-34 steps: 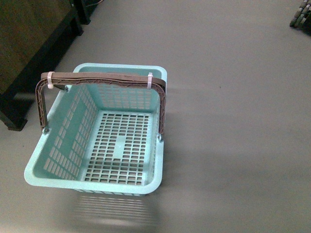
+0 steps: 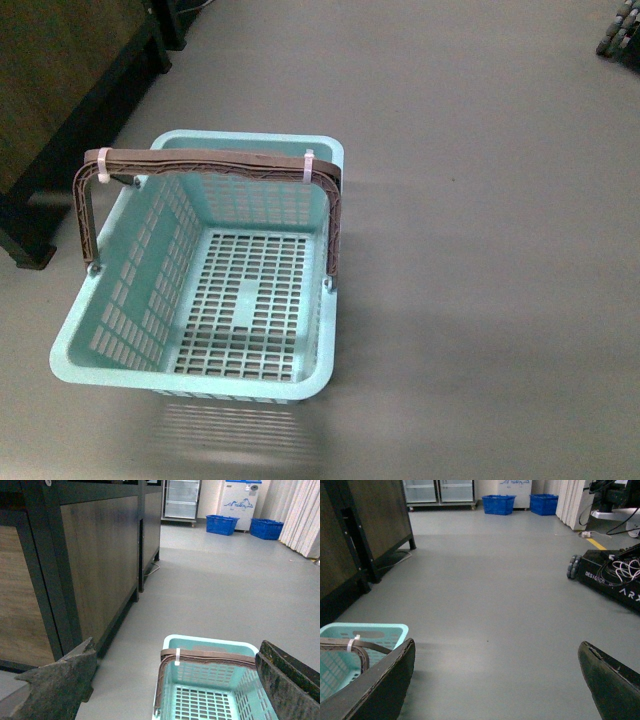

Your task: Pick mango and avocado into basket

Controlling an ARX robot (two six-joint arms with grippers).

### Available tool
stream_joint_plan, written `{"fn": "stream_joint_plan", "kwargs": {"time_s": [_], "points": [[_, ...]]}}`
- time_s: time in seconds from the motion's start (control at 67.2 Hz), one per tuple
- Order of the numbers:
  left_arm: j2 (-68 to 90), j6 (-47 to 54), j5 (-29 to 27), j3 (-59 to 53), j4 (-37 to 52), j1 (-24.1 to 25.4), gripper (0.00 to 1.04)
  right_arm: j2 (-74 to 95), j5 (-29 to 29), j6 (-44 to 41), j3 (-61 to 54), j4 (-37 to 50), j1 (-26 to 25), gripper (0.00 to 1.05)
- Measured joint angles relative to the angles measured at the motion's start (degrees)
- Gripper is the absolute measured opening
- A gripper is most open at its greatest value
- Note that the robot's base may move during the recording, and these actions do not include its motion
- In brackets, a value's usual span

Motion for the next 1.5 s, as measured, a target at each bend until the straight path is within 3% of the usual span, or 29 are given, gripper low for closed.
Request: {"fn": "stream_joint_plan", "kwargs": {"time_s": [0.03,0.089,0.178,0.208,0.312,0.506,0.625,0.907,1.219,1.398,1.502], "points": [[0.2,-0.3,-0.5,0.1,-0.3,-0.1,0.96,0.0,0.0,0.0,0.0,0.0,0.0,0.96],[6.8,-11.6,-6.9,4.5,-10.7,-2.1,0.96,0.0,0.0,0.0,0.0,0.0,0.0,0.96],[18.4,-29.2,-6.7,8.7,-11.9,-2.4,0.96,0.0,-0.1,0.0,0.0,0.0,0.0,0.96],[23.0,-38.3,-5.2,9.8,-8.8,-2.4,0.96,0.0,0.0,0.0,0.0,0.0,0.0,0.96],[37.3,-56.2,-3.9,12.5,3.4,-2.6,0.96,0.0,0.0,0.0,0.0,0.0,0.0,0.96],[71.6,-75.8,-3.8,19.3,25.4,-6.8,0.96,0.0,-0.1,0.0,0.0,0.0,0.0,0.96],[90.6,-80.8,-4.6,26.2,30.5,-10.0,0.96,0.0,-0.1,0.0,0.0,0.0,0.0,0.96],[117.0,-82.4,-5.6,47.5,30.9,-16.3,0.96,0.0,-0.1,0.0,0.0,0.0,0.0,0.96],[133.7,-82.7,-5.4,68.4,26.4,-19.4,0.96,0.0,-0.1,0.0,0.0,0.0,0.0,0.96],[136.3,-82.7,-5.9,72.0,26.4,-19.3,0.96,0.0,-0.1,0.0,0.0,0.0,0.0,0.96],[136.5,-82.9,-6.1,72.0,26.7,-19.3,0.80,0.0,-0.1,0.0,0.0,0.0,0.0,0.96]]}}
